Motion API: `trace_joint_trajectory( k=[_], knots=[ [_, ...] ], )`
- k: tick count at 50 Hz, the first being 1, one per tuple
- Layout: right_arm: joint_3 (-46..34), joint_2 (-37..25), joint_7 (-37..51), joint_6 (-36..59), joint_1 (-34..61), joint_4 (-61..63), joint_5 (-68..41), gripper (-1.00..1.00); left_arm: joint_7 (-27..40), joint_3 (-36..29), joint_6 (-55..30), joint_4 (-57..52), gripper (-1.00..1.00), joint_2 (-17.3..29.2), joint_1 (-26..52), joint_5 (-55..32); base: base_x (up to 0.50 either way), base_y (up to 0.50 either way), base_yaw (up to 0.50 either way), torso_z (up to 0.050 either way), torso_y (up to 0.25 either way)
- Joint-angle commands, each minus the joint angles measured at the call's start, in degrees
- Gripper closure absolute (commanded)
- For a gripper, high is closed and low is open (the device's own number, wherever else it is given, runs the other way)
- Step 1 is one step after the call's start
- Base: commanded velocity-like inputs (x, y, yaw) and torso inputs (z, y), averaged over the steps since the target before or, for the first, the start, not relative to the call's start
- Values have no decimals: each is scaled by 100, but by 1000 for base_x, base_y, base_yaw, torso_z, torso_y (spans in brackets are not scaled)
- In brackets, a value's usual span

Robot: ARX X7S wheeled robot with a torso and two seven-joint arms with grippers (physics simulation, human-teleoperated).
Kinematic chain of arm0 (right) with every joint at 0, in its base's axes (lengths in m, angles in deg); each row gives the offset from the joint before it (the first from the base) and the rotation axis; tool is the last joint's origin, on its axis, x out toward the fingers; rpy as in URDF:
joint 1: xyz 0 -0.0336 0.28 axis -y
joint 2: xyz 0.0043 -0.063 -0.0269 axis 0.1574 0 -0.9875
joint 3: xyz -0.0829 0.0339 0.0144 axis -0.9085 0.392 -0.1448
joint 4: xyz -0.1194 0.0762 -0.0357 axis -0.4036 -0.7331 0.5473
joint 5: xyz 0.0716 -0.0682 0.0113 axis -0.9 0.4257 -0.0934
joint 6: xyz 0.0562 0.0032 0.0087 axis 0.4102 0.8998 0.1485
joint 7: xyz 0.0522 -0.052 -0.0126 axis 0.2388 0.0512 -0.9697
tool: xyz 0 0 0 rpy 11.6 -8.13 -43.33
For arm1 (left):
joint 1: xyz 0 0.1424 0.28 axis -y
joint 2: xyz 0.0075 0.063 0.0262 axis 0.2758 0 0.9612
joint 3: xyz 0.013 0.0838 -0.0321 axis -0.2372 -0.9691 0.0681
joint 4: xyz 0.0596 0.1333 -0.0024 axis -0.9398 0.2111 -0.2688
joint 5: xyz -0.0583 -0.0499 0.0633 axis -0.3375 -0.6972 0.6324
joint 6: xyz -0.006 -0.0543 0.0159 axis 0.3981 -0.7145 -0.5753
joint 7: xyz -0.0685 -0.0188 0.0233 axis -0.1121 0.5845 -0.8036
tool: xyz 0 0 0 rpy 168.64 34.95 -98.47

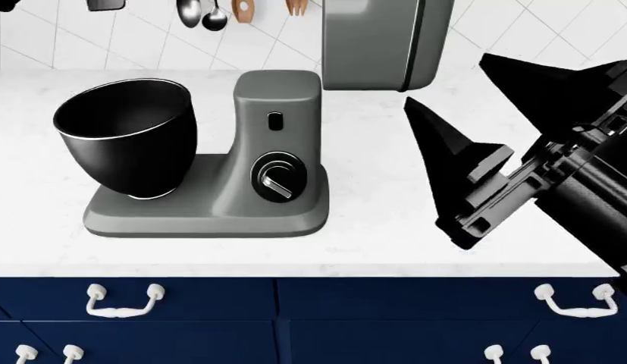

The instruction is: Place the cheese in the stand mixer bowl.

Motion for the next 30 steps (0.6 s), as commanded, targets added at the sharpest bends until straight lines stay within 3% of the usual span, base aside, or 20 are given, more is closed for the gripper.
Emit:
trace_joint_trajectory(
  k=[1, 18, 30],
  knots=[
    [170, 67, 729, -137, 388, -146, -552, -100, 2288, -445, 330, -1759, -100, 769, -475, -3760, 0, 0, 0, 0, 0],
    [335, 29, 1122, -294, 688, -228, -989, -100, 2197, -654, 1265, -3537, -100, 1447, -1053, -4477, 0, 0, 0, 0, 0],
    [371, 29, 1294, -356, 767, -196, -1113, -100, 2062, -743, 1561, -4281, -100, 1518, -1243, -4616, 0, 0, 0, 0, 0]
  ],
)
